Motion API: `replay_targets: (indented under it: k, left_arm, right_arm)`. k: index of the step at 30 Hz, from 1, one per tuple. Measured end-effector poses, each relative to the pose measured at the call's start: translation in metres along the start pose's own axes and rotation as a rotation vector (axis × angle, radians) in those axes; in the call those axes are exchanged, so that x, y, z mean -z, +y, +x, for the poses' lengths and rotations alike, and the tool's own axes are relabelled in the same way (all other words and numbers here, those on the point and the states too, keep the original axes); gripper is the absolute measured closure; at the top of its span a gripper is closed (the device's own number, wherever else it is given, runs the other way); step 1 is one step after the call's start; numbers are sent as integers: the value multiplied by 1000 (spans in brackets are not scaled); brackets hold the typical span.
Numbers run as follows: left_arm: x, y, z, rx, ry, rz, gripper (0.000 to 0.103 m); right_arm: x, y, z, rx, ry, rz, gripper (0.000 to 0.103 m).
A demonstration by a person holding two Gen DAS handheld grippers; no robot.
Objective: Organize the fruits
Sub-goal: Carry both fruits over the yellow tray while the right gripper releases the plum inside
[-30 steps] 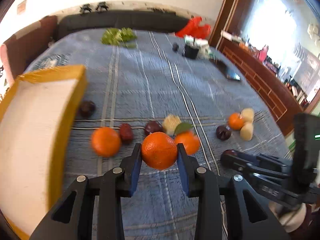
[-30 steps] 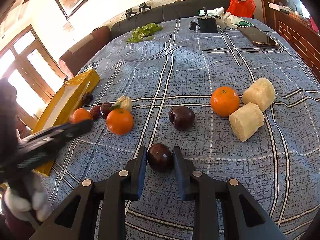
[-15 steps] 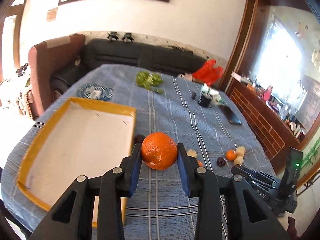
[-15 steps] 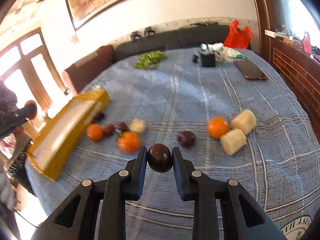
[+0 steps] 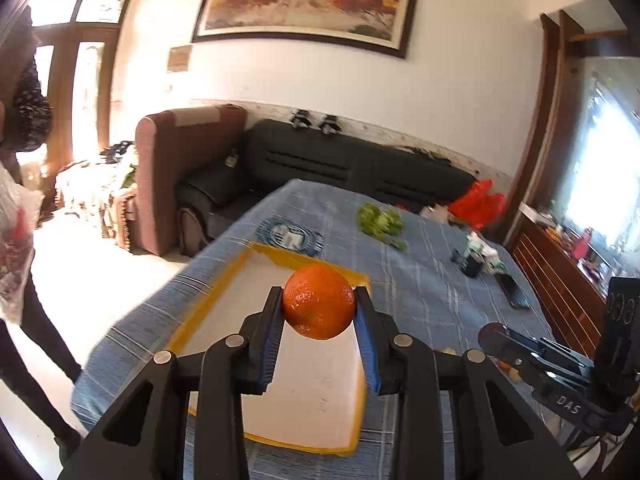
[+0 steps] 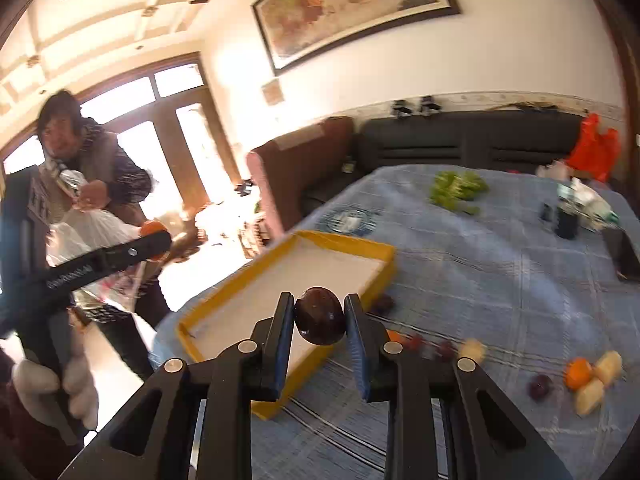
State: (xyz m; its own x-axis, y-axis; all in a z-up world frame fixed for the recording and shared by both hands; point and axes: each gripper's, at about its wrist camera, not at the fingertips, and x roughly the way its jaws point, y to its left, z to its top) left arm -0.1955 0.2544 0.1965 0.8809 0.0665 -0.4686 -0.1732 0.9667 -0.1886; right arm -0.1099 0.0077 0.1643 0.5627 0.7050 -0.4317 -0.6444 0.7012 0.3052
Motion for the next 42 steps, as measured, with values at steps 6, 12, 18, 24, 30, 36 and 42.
replay_targets:
  k: [6,12,18,24,30,36,42]
  left_arm:
    - [0,40,11,-105,18,-61,70]
    - [35,68,61,-123,142,-130,70]
    - [58,87,106,-167,253,-150,70]
    - [77,109,128,-224,350,-180,69]
    - [83,117,134,-207,371,-216,69]
    - [79,120,132,-193,377,-251,65]
    - [67,115,106,-217,321,-244,46]
  right_arm:
    - [-6,41,42,-89,57,-30,74]
    - [33,38,97,-81,205,-2,74]
    - [42,49,132,-62,298,-63,74]
    - [64,77,182,-71,420,-134,74]
    - [80,84,207,-76,472,-166,74]
    - [85,80,216,-75,503,-152,73]
    - [78,80,200,-87,453,-137,60]
